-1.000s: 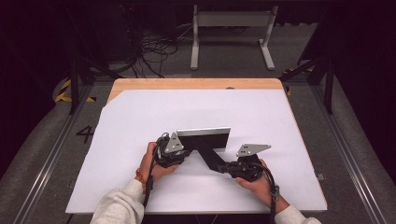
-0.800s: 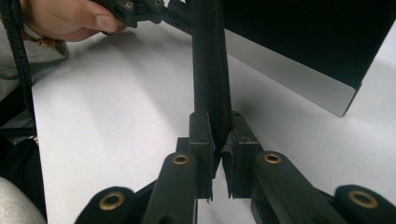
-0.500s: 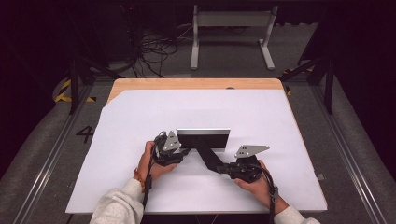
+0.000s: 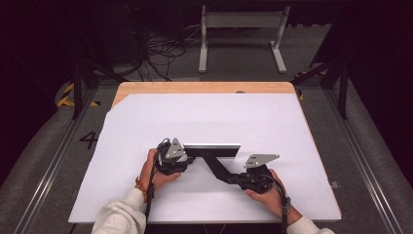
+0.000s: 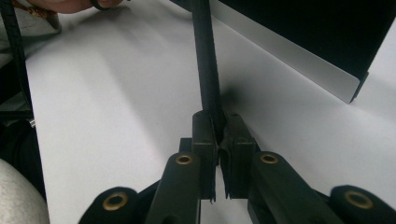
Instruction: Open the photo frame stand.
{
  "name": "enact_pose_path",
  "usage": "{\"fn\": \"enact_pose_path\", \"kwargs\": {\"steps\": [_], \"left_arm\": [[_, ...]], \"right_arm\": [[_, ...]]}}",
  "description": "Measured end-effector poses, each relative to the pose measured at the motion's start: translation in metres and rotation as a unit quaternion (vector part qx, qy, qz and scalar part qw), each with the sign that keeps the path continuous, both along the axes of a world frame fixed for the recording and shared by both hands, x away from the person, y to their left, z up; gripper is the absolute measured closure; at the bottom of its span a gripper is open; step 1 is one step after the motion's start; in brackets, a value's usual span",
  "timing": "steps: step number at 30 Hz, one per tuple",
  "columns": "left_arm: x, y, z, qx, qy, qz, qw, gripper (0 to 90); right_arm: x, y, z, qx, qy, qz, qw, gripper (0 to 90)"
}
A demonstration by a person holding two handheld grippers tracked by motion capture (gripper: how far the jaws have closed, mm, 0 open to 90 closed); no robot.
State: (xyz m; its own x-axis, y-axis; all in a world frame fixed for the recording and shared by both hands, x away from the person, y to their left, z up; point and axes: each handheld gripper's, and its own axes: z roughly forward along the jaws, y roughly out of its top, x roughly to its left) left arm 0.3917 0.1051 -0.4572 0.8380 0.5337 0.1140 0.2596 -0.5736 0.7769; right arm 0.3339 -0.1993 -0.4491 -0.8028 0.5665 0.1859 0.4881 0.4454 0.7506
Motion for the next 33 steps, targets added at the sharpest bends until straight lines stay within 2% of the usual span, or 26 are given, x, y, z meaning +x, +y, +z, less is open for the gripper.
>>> {"fn": "enact_pose_path", "kwargs": {"steps": [3, 17, 23, 33], "left_arm": [[-0.001, 0.002, 0.003, 0.000, -0.004, -0.002, 1.0000, 61.5], [-0.010, 0.016, 0.018, -0.023, -0.020, -0.006, 0.9995, 62.9], [-0.014, 0.018, 0.021, -0.023, -0.022, -0.011, 0.9994, 63.5], [-0.023, 0.027, 0.026, -0.018, -0.027, -0.012, 0.9994, 63.3]], "right_arm": [[0.000, 0.000, 0.000, -0.002, -0.001, 0.001, 1.0000, 85.8], [-0.001, -0.004, 0.004, -0.006, -0.008, 0.006, 0.9999, 86.0], [-0.005, -0.009, 0.011, -0.001, -0.018, 0.003, 0.9998, 85.9], [-0.008, -0.014, 0.024, -0.004, -0.049, 0.002, 0.9988, 85.5]]}}
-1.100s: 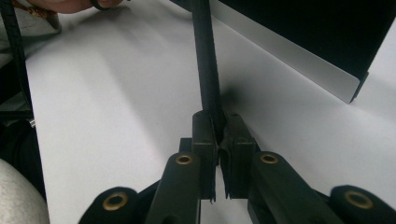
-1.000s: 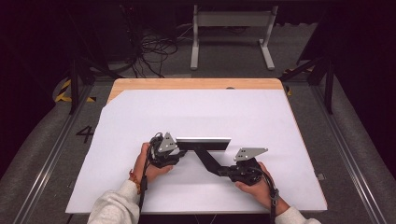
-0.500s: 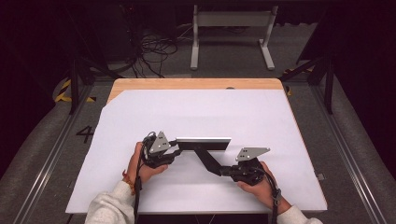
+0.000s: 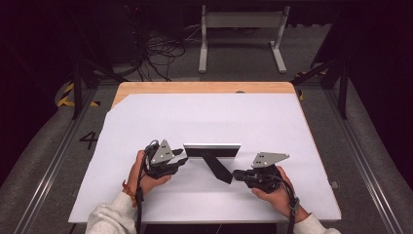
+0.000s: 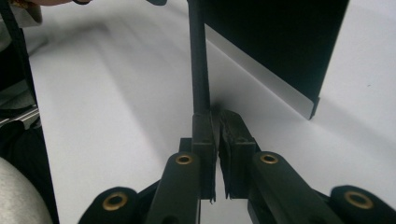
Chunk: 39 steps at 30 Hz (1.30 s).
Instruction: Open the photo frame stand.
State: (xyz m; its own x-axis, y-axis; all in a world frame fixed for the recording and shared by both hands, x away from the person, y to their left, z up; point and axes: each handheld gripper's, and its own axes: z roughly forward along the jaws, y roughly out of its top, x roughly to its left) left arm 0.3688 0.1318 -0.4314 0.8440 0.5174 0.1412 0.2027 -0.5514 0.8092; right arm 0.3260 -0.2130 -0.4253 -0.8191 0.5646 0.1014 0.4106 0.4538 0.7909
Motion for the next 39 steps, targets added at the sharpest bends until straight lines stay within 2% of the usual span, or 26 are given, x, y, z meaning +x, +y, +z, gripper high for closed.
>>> {"fn": "enact_pose_path", "kwargs": {"steps": [8, 19, 22, 25, 31, 36, 39], "left_arm": [[-0.005, 0.007, 0.007, -0.003, -0.008, -0.001, 1.0000, 62.7], [-0.009, 0.008, 0.009, -0.009, -0.006, -0.007, 0.9999, 61.9], [-0.008, 0.008, 0.009, -0.010, -0.005, -0.007, 0.9999, 60.2], [-0.006, 0.008, 0.009, -0.014, -0.006, -0.005, 0.9999, 59.3], [-0.002, 0.007, 0.009, -0.019, -0.005, 0.004, 0.9998, 57.7], [0.006, 0.004, 0.009, -0.040, -0.002, 0.009, 0.9992, 57.5], [0.009, 0.002, 0.009, -0.045, 0.001, 0.009, 0.9989, 56.1]], "right_arm": [[-0.004, -0.003, 0.008, -0.003, -0.033, -0.008, 0.9994, 86.1], [-0.003, -0.007, 0.013, 0.004, -0.054, -0.024, 0.9982, 85.9], [-0.003, -0.009, 0.015, 0.005, -0.065, -0.034, 0.9973, 85.1], [-0.003, -0.009, 0.018, -0.002, -0.087, -0.048, 0.9951, 84.8], [-0.003, -0.010, 0.020, -0.002, -0.101, -0.054, 0.9935, 84.9], [-0.002, -0.009, 0.024, 0.006, -0.117, -0.062, 0.9912, 86.0], [-0.001, -0.007, 0.027, 0.009, -0.124, -0.065, 0.9901, 86.6]]}}
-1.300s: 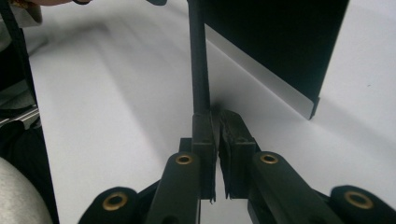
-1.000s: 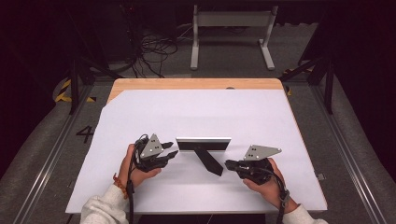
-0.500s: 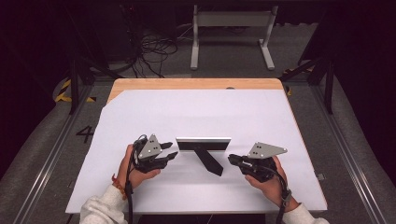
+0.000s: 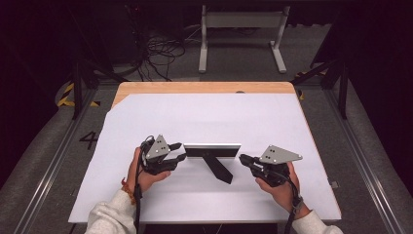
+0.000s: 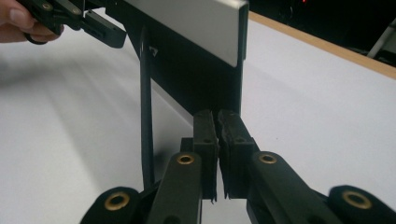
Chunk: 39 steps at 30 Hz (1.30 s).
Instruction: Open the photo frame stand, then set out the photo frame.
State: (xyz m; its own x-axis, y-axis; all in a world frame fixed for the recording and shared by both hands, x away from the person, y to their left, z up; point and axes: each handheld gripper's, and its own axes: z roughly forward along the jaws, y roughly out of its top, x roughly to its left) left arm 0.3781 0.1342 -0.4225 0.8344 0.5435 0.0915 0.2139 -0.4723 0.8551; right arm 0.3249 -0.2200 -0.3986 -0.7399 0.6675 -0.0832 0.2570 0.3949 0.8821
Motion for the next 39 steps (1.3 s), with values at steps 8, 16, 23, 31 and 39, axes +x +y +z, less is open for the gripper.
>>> {"fn": "enact_pose_path", "kwargs": {"steps": [8, 16, 23, 31, 39], "left_arm": [[0.002, 0.000, 0.003, -0.018, -0.001, -0.011, 0.9998, 52.6], [0.003, -0.005, 0.004, -0.027, 0.001, -0.028, 0.9992, 53.3], [0.000, -0.008, 0.005, -0.032, 0.005, -0.042, 0.9986, 59.9], [0.000, -0.011, 0.006, -0.029, 0.004, -0.048, 0.9984, 66.0], [-0.004, -0.011, 0.007, -0.025, 0.004, -0.048, 0.9985, 72.9]], "right_arm": [[-0.001, 0.008, 0.004, 0.000, -0.014, 0.003, 0.9999, 87.3], [0.001, 0.018, 0.004, -0.010, -0.024, 0.004, 0.9997, 87.7], [0.006, 0.019, 0.001, -0.020, -0.024, -0.014, 0.9994, 90.0], [0.008, 0.021, 0.001, -0.024, -0.029, -0.024, 0.9990, 90.0], [0.010, 0.022, 0.000, -0.029, -0.032, -0.032, 0.9985, 90.0]]}}
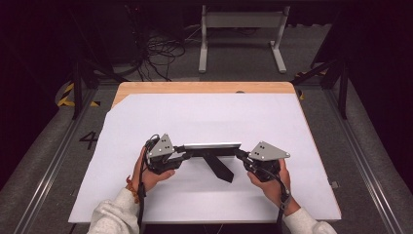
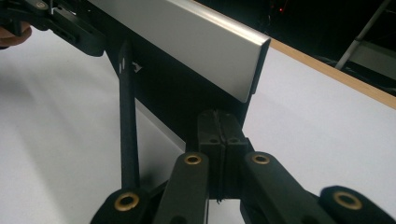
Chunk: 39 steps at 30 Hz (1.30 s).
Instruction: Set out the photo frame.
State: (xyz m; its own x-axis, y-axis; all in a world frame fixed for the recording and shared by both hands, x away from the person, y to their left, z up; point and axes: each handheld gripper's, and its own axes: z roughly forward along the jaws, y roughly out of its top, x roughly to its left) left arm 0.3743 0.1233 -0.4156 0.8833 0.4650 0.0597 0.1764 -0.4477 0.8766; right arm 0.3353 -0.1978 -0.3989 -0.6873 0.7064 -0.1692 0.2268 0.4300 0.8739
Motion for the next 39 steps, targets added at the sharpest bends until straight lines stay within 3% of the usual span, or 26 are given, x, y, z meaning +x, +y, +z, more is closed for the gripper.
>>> {"fn": "enact_pose_path", "kwargs": {"steps": [6, 16, 23, 32, 35, 39], "left_arm": [[-0.007, -0.002, 0.002, 0.013, -0.006, -0.005, 0.9999, 75.0], [-0.019, -0.007, 0.004, 0.027, -0.016, -0.012, 0.9995, 76.1], [-0.024, -0.011, 0.004, 0.031, -0.020, -0.012, 0.9993, 75.8], [-0.028, -0.019, 0.003, 0.031, -0.024, -0.017, 0.9991, 75.6], [-0.028, -0.022, 0.003, 0.029, -0.022, -0.015, 0.9992, 74.6], [-0.032, -0.025, 0.004, 0.028, -0.020, -0.018, 0.9993, 75.1]], "right_arm": [[0.002, 0.001, -0.001, -0.001, 0.002, -0.003, 1.0000, 90.0], [0.019, 0.001, 0.000, 0.016, 0.013, -0.014, 0.9997, 90.0], [0.032, 0.006, -0.003, 0.033, 0.019, -0.019, 0.9991, 90.0], [0.047, 0.020, -0.004, 0.038, 0.022, -0.018, 0.9989, 90.0], [0.047, 0.023, -0.003, 0.052, 0.010, -0.018, 0.9984, 90.0], [0.044, 0.031, 0.003, 0.045, -0.004, -0.008, 0.9989, 90.0]]}}
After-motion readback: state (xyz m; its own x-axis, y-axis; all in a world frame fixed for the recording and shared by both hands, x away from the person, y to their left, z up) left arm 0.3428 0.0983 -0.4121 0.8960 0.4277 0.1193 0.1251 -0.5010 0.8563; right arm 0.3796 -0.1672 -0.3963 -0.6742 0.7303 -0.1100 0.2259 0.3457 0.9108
